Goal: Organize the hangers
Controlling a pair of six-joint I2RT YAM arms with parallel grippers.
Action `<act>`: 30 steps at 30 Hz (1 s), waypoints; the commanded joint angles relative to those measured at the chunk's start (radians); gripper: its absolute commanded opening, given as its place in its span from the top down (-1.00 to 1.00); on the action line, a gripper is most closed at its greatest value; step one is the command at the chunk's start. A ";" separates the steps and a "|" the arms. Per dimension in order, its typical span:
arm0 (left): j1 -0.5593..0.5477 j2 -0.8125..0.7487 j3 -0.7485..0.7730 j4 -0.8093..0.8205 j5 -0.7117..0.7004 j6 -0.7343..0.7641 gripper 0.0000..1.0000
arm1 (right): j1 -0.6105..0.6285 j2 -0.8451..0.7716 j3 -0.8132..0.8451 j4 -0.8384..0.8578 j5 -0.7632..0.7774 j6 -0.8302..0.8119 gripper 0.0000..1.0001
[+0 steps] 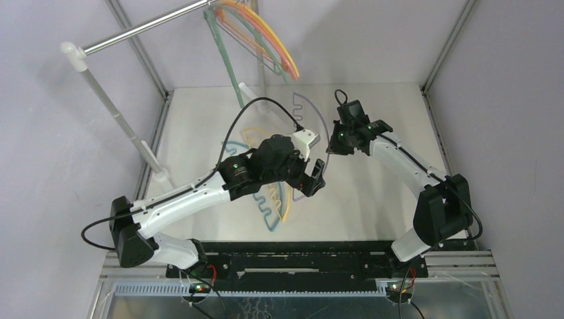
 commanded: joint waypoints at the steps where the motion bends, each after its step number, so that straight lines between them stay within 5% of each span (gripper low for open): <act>1: -0.016 0.066 0.066 0.024 0.026 0.027 -0.99 | 0.000 -0.080 0.056 0.015 -0.010 -0.003 1.00; 22: -0.025 0.225 0.023 0.067 -0.004 0.039 -0.93 | 0.014 -0.216 0.119 -0.089 -0.106 0.002 1.00; 24: -0.025 0.234 0.022 0.066 0.002 0.043 -0.74 | 0.025 -0.229 0.127 -0.103 -0.111 0.003 1.00; 26: -0.025 0.240 0.021 0.063 0.014 0.051 -0.33 | 0.042 -0.246 0.128 -0.117 -0.114 0.007 1.00; 29: -0.027 0.238 0.007 0.060 -0.001 0.041 0.81 | 0.059 -0.273 0.124 -0.128 -0.121 0.021 1.00; 30: -0.027 0.232 -0.004 0.063 -0.005 0.039 0.97 | 0.064 -0.280 0.125 -0.131 -0.122 0.024 1.00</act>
